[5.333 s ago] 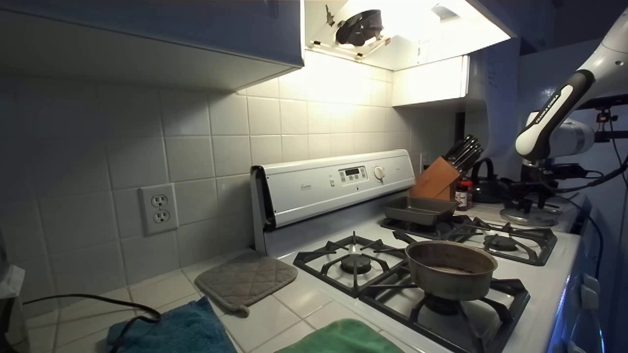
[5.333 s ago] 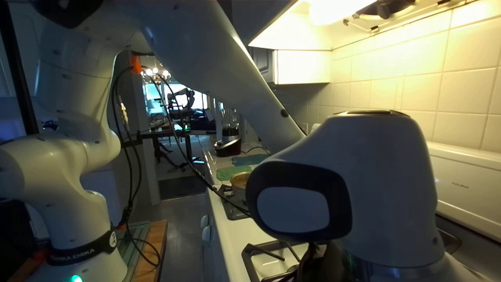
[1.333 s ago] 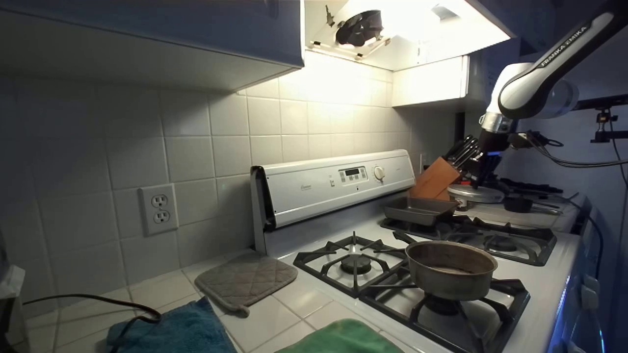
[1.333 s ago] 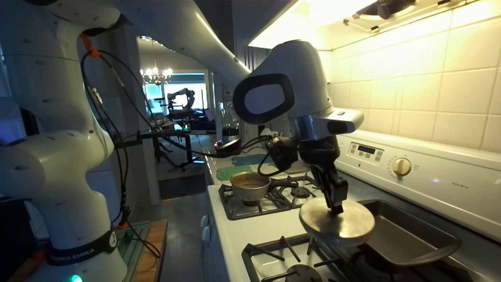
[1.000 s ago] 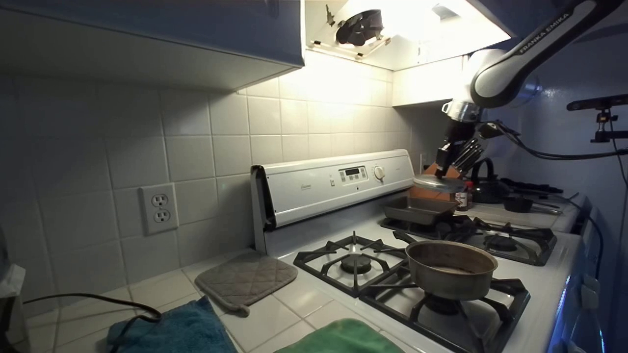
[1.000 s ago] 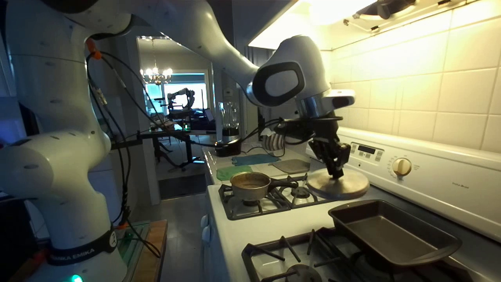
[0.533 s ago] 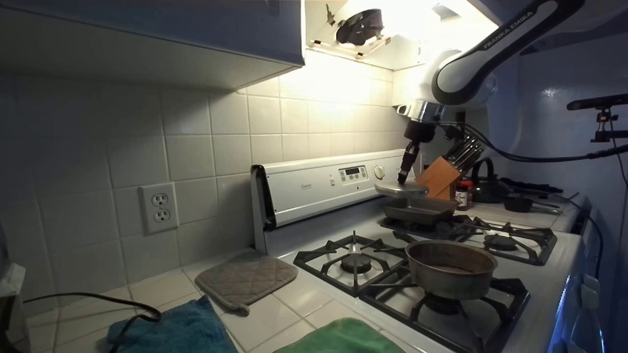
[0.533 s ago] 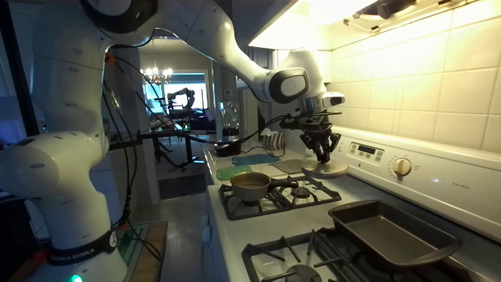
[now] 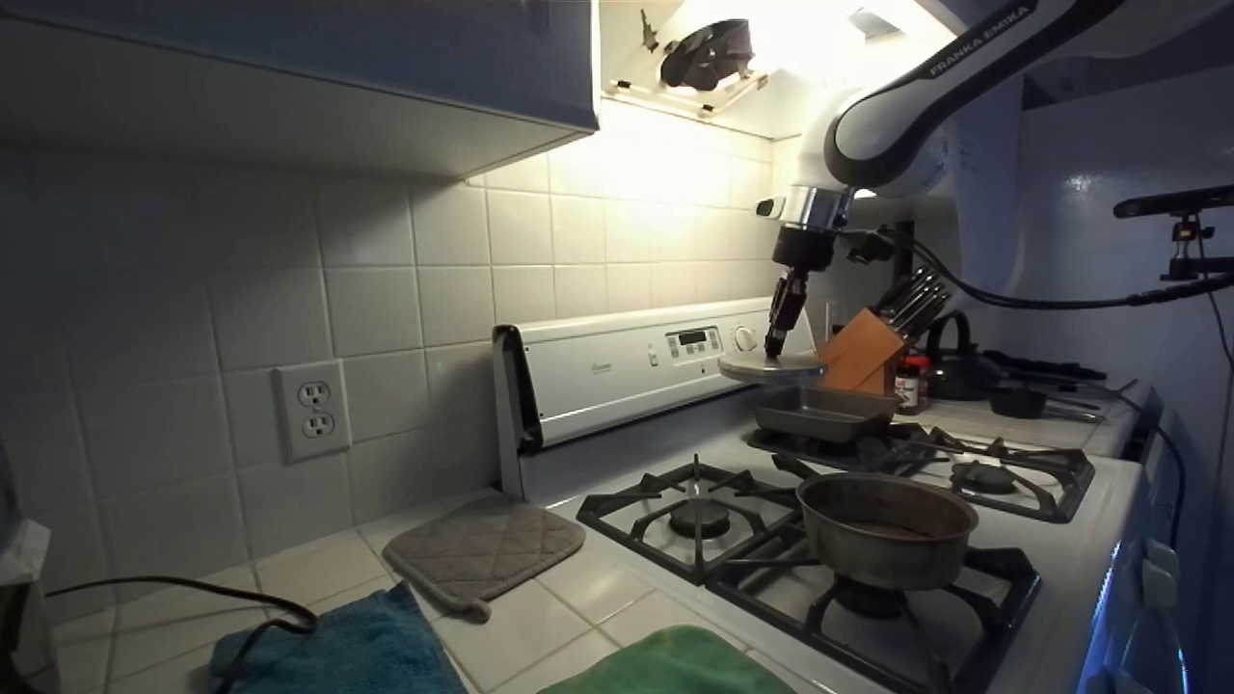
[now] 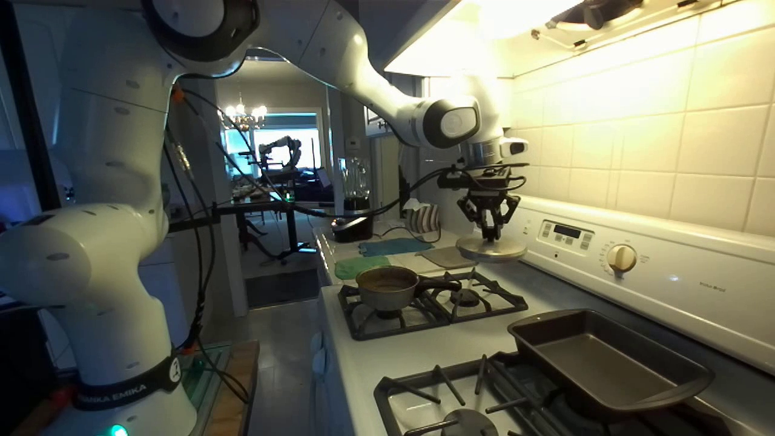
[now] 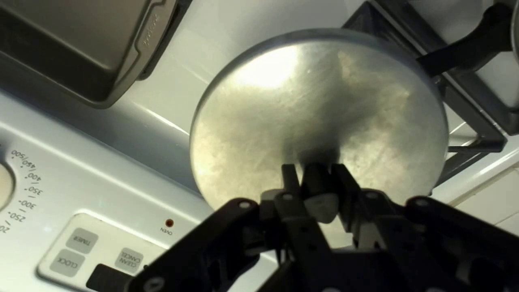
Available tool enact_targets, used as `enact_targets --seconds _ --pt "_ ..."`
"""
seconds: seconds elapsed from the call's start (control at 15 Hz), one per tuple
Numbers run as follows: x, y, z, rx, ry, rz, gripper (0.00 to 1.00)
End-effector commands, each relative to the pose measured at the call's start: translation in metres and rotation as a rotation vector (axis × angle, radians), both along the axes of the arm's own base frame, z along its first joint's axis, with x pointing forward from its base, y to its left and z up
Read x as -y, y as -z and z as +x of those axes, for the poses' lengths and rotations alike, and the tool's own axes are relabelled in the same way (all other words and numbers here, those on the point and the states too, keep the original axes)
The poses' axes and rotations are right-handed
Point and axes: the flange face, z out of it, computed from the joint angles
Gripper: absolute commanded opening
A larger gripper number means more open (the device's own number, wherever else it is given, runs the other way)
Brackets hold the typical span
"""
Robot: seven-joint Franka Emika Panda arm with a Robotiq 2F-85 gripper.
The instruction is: Cover the pot
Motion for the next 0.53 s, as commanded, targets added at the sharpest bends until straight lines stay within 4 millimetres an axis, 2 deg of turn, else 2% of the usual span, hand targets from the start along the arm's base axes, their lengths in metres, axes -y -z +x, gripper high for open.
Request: enact_targets --seconds 0.0,0.47 --pt "-0.019 -0.009 -0.001 -0.011 -0.066 0.028 0.06" --pt "-0.055 -0.007 -0.013 -0.054 -0.159 0.066 0.06"
